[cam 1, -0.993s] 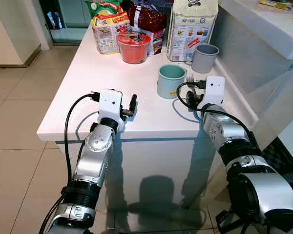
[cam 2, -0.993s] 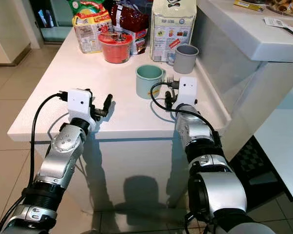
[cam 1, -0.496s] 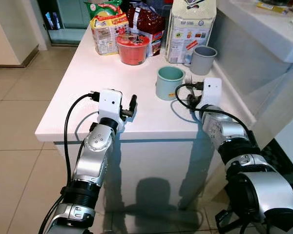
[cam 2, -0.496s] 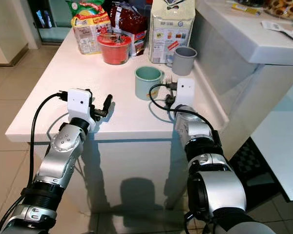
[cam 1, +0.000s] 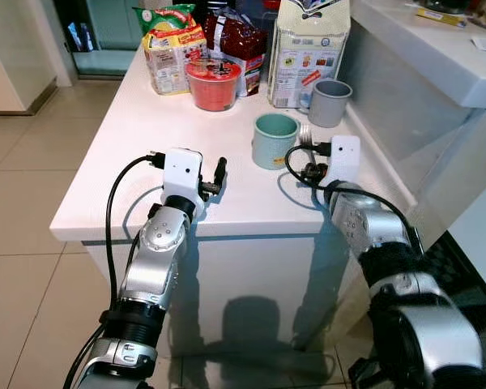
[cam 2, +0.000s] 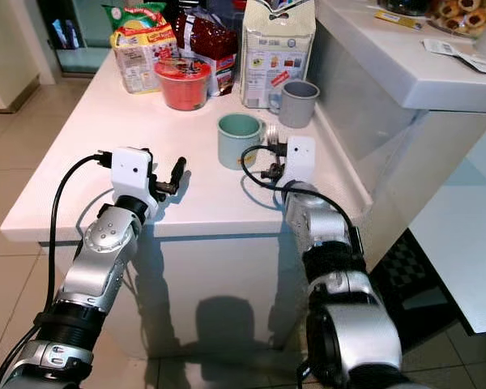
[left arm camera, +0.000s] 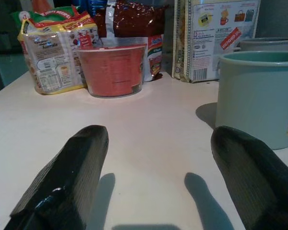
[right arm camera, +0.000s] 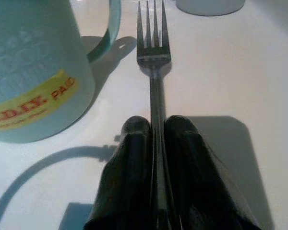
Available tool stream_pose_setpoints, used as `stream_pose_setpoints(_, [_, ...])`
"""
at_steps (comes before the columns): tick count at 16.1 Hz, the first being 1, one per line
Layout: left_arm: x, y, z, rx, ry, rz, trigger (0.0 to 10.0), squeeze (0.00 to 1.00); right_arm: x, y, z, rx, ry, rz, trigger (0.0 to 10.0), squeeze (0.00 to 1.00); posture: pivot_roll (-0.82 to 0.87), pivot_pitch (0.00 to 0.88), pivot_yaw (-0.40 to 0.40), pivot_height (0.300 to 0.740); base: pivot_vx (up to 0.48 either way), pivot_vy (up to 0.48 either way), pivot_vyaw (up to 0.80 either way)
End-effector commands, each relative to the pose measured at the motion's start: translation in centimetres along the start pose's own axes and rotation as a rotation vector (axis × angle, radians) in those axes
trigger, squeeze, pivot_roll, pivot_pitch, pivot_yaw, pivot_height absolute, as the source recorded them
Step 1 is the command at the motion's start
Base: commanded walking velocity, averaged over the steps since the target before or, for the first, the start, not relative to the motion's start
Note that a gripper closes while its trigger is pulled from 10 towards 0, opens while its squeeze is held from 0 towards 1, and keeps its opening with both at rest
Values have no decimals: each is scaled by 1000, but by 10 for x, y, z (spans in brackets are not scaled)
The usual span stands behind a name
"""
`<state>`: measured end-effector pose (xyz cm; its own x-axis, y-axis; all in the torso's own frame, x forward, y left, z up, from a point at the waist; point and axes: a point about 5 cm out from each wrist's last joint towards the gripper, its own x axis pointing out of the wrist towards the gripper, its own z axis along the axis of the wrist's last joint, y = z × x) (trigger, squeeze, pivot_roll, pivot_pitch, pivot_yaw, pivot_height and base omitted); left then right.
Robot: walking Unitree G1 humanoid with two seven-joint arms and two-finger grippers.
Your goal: Setting the table
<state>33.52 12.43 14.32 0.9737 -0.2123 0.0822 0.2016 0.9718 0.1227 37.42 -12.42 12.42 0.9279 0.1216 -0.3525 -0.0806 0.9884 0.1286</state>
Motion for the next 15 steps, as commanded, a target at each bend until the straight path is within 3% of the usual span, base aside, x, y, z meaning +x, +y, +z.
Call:
stream_pose_setpoints(1, [0,-1,3,7,-8,-8,10000,0,-6,3,-61,39,264,17,0,0,14,0,-14,740,0,0,0])
stream_pose_setpoints(5, [-2,1,4,8,-8,-1,10000,0,-25,-1,-73,15,286,19,0,0,11,0,-15,740,0,0,0])
stream_pose_setpoints(6, [-2,1,3,8,-8,0,10000,0,-28,-2,-70,-46,232,5,0,0,11,0,-15,740,0,0,0])
stream_pose_setpoints(7, [-2,1,4,9,-10,3,10000,0,-31,0,-56,-118,113,2,0,0,9,0,-16,740,0,0,0])
stream_pose_setpoints(8, [-2,1,4,8,-10,3,10000,0,-31,0,-53,-124,96,3,0,0,9,0,-16,740,0,0,0])
stream_pose_setpoints(10, [0,0,5,9,-12,4,10000,0,-34,0,-29,-239,-51,-30,0,0,9,0,-17,740,0,0,0])
stream_pose_setpoints(15, [0,0,4,10,-9,6,10000,0,-35,-8,-17,-250,-149,-106,0,0,10,0,-17,740,0,0,0])
